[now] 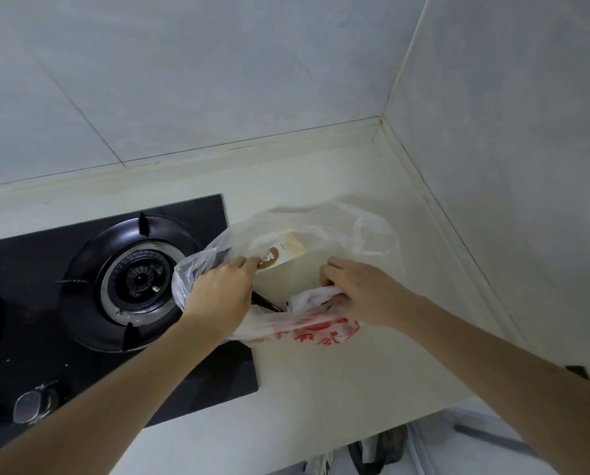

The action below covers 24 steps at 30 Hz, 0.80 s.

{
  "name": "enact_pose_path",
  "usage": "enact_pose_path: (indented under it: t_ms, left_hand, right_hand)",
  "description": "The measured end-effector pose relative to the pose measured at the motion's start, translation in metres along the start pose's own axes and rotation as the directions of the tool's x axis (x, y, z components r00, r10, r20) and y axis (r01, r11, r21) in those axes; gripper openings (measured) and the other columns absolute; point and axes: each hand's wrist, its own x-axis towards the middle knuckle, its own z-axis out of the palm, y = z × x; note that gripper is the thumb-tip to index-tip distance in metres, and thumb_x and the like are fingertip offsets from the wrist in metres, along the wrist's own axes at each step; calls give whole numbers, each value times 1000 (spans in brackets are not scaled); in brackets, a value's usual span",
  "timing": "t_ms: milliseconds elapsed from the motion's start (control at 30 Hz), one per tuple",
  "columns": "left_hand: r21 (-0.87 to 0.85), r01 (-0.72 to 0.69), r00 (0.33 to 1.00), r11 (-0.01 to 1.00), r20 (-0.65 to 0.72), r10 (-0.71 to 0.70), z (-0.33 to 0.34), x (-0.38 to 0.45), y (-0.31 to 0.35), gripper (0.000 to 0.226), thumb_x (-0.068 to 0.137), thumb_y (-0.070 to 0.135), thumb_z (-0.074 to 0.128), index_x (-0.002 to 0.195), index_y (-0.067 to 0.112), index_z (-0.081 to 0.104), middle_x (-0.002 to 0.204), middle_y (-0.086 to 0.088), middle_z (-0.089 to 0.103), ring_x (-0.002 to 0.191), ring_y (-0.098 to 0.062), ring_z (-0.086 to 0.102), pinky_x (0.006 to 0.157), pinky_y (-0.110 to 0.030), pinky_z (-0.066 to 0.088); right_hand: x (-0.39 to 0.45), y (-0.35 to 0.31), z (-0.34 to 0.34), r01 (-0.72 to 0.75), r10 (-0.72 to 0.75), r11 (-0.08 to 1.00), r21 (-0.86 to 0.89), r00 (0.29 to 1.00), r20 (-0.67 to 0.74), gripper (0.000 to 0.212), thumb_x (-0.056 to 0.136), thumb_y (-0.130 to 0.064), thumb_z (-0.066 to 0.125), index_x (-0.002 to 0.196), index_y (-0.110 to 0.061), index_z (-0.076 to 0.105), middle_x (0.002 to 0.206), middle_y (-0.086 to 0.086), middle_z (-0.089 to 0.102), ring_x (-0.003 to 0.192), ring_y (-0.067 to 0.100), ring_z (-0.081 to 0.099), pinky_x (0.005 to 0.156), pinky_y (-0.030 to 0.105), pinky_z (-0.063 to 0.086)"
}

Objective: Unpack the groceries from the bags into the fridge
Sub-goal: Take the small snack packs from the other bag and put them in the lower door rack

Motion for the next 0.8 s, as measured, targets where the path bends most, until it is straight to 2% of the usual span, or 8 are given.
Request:
enact_pose_path:
  t_ms: [200, 300, 367, 467, 533, 633, 700, 800]
  left_hand:
    - [-152, 29, 995, 988, -94, -44, -13, -6, 11, 12, 105, 15, 46, 102, 13, 58, 72, -2, 61, 59, -28, 56, 50, -34, 36]
    - [-365, 69, 988, 928, -107, -116, -18, -7, 13, 29, 106, 18, 45, 77, 16, 45, 56, 0, 49, 49, -21, 44, 48, -37, 33]
    - [-469, 119, 986, 875, -45, -158, -21, -7, 15, 35, 106, 18, 46, 71, 19, 42, 54, 2, 46, 47, -17, 40, 47, -29, 31]
    - [-500, 171, 983, 849, 32, -180, -19, -7, 17, 36, 106, 16, 46, 72, 27, 42, 56, 5, 47, 47, -12, 39, 45, -22, 31]
    - [-453, 190, 982, 871, 90, -168, -14, -7, 16, 32, 105, 15, 46, 77, 30, 44, 60, 2, 53, 49, -14, 44, 48, -28, 36]
    - [-387, 248, 962, 888, 209, -177, -6, -8, 14, 13, 102, 14, 47, 98, 24, 54, 76, -2, 67, 57, -17, 58, 53, -35, 49]
    - [-382, 281, 941, 880, 291, -174, -4, -10, 17, 20, 97, 16, 55, 114, 25, 55, 89, 1, 72, 67, -17, 66, 64, -41, 58]
    - [-381, 305, 922, 873, 347, -171, -6, -12, 21, 30, 90, 23, 71, 114, 25, 54, 95, 6, 70, 74, -14, 69, 68, -41, 61]
  right_hand:
    - [-11, -4, 3, 18, -8, 993, -118, 996, 85, 20, 88, -22, 63, 105, -22, 52, 87, -9, 53, 86, 19, 51, 78, 34, 39]
    - [-11, -3, 6, 11, 7, 986, -164, 994, 109, 34, 91, -45, 65, 117, -24, 60, 101, -7, 62, 97, 19, 57, 87, 32, 38]
    - [-10, -2, 6, 25, 6, 983, -185, 986, 164, 40, 91, -52, 64, 120, -25, 62, 102, -8, 61, 101, 18, 57, 94, 32, 38]
    - [-10, -2, 2, 82, -20, 977, -198, 955, 297, 46, 88, -39, 68, 131, -30, 56, 111, -9, 56, 107, 16, 52, 104, 31, 34]
    - [-11, -3, -2, 84, -2, 974, -212, 933, 360, 54, 85, -27, 66, 137, -29, 51, 118, -5, 56, 111, 18, 50, 105, 31, 34]
    - [-15, -3, 2, 80, -14, 975, -208, 954, 298, 50, 81, -18, 64, 130, -25, 57, 109, -4, 59, 103, 21, 53, 100, 36, 42]
    - [-16, -2, 7, 61, -16, 983, -176, 969, 247, 44, 79, -15, 65, 121, -22, 61, 104, -3, 60, 98, 21, 52, 93, 37, 45]
    - [-16, 0, 7, 46, -23, 991, -128, 983, 180, 33, 80, -18, 68, 113, -19, 62, 102, -2, 58, 91, 18, 45, 83, 30, 37]
